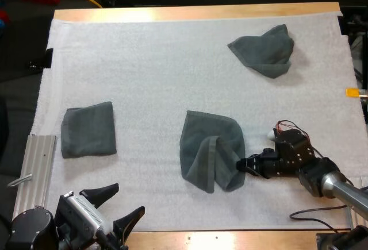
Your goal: Pick towel from pile, fold and stack
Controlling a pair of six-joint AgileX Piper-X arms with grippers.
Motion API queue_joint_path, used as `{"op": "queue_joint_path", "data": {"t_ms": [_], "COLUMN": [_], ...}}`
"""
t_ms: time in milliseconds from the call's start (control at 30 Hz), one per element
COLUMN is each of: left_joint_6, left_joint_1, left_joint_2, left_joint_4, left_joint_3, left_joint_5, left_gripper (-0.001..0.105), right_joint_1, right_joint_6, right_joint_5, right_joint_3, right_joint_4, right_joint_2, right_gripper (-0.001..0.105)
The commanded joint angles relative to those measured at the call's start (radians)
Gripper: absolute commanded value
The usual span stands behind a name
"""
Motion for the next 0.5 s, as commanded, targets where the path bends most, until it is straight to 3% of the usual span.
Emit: {"op": "queue_joint_path", "data": {"t_ms": [0, 167, 267, 467], "left_joint_6": [-0.01, -0.01, 0.008, 0.027], "left_joint_1": [-0.004, -0.004, -0.006, -0.104], "left_joint_2": [0.004, 0.046, 0.094, 0.176], "left_joint_4": [0.011, 0.039, 0.037, 0.023], "left_joint_3": [-0.006, -0.006, -0.006, -0.006], "left_joint_5": [0.011, 0.011, 0.013, -0.014], "left_gripper": [0.069, 0.069, 0.069, 0.069], "right_joint_1": [0.002, 0.002, 0.002, 0.002], "right_joint_6": [0.004, -0.032, -0.083, -0.183], "right_joint_5": [-0.019, -0.007, 0.058, 0.209], "right_joint_3": [0.0, 0.0, 0.0, 0.0], "right_joint_4": [0.005, 0.038, 0.084, 0.194], "right_joint_2": [0.003, -0.038, -0.092, -0.202], "right_gripper": [0.001, 0.001, 0.001, 0.001]}}
